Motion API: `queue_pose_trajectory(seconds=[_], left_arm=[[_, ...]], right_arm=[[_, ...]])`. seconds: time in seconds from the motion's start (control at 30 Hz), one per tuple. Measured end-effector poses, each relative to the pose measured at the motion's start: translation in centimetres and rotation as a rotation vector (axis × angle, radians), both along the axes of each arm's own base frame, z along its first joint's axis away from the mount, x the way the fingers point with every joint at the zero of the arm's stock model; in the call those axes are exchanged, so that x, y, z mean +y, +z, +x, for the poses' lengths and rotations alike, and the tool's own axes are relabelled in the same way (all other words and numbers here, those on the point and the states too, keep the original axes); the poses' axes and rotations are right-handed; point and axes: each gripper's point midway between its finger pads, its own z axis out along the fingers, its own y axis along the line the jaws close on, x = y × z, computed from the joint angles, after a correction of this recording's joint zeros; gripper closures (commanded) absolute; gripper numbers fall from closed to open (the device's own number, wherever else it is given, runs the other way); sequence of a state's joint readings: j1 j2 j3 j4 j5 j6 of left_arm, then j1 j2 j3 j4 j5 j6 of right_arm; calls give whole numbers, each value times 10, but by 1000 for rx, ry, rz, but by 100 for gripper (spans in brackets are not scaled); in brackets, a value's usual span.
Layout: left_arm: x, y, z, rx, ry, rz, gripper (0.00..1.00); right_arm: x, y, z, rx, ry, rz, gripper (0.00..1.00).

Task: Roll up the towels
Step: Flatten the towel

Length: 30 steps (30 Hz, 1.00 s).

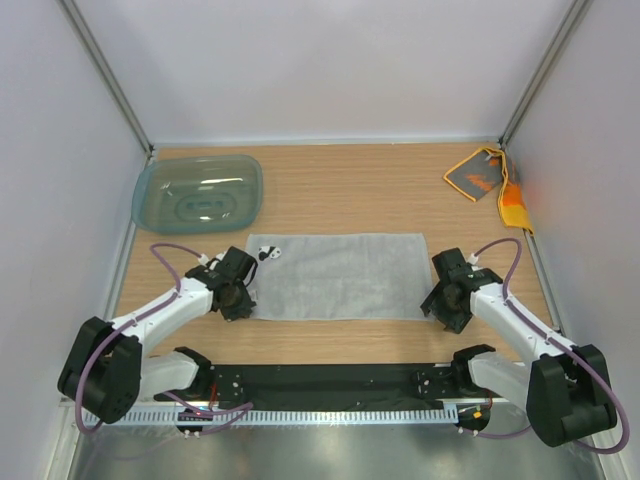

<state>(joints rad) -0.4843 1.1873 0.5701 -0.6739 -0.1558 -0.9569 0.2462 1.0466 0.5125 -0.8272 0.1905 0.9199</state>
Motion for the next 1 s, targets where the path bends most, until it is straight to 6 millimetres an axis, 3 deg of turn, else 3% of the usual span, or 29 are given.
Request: queue_pose_trajectory(seconds=[0.27,0.67,1.0], left_arm=[[-2,-1,1,-6,-16,-10,100],[-6,-2,5,-14,-29,-23,100],[-8,4,3,-33,-29,-45,100]], right_arm=[[4,-6,0,4,-19,24,52],[9,-6,9,-18,1,42,97],[14,-2,14,-35,64,60,99]])
